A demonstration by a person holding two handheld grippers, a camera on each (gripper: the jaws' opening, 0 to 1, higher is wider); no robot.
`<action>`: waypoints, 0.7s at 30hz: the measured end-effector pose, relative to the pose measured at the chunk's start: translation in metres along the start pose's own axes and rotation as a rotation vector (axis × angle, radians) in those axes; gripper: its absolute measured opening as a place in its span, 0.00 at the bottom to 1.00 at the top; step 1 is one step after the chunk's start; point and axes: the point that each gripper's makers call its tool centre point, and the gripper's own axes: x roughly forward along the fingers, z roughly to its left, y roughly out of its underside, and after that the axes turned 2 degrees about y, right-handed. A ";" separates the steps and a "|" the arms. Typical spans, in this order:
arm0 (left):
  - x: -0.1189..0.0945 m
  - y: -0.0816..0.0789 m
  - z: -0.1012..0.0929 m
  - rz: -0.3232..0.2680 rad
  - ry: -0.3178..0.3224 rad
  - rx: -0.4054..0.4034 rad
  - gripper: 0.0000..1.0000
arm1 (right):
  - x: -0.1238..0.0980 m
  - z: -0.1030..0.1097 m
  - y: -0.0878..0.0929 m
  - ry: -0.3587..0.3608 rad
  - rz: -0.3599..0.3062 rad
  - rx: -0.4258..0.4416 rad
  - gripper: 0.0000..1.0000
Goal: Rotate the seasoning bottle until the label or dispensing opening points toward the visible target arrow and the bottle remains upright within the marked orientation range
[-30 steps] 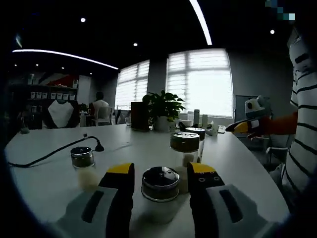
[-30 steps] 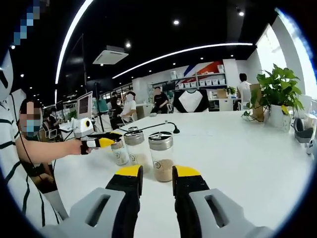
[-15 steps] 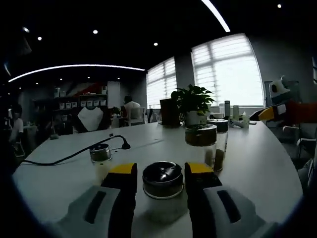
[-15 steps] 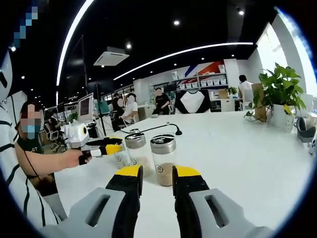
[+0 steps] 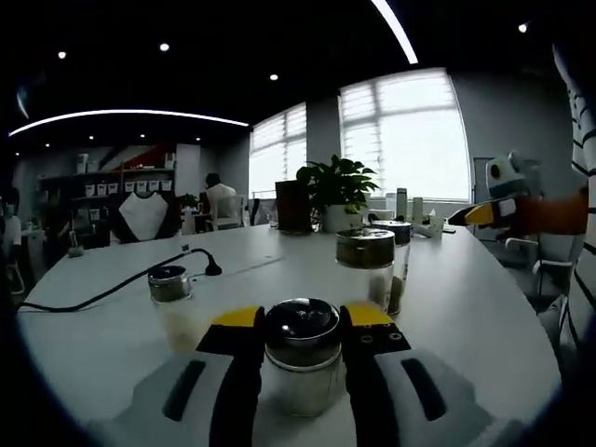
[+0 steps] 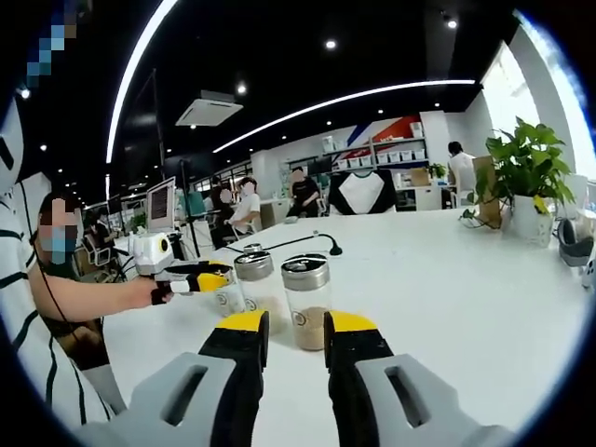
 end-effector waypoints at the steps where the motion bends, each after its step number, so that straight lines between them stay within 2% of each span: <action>1: 0.001 -0.001 -0.001 -0.006 0.026 -0.005 0.34 | 0.000 0.000 0.000 -0.004 -0.001 0.001 0.22; 9: 0.006 0.000 -0.005 0.016 0.142 0.020 0.34 | -0.002 -0.002 -0.003 -0.001 0.005 -0.010 0.21; 16: 0.007 0.001 -0.007 -0.010 0.206 -0.011 0.34 | -0.003 -0.002 -0.007 0.006 -0.005 -0.011 0.20; 19: 0.008 0.002 -0.007 -0.003 0.231 -0.052 0.34 | -0.002 -0.001 -0.007 0.002 0.004 -0.021 0.20; 21: 0.008 0.003 -0.009 -0.004 0.248 -0.037 0.34 | -0.004 -0.001 -0.011 -0.001 0.004 -0.047 0.20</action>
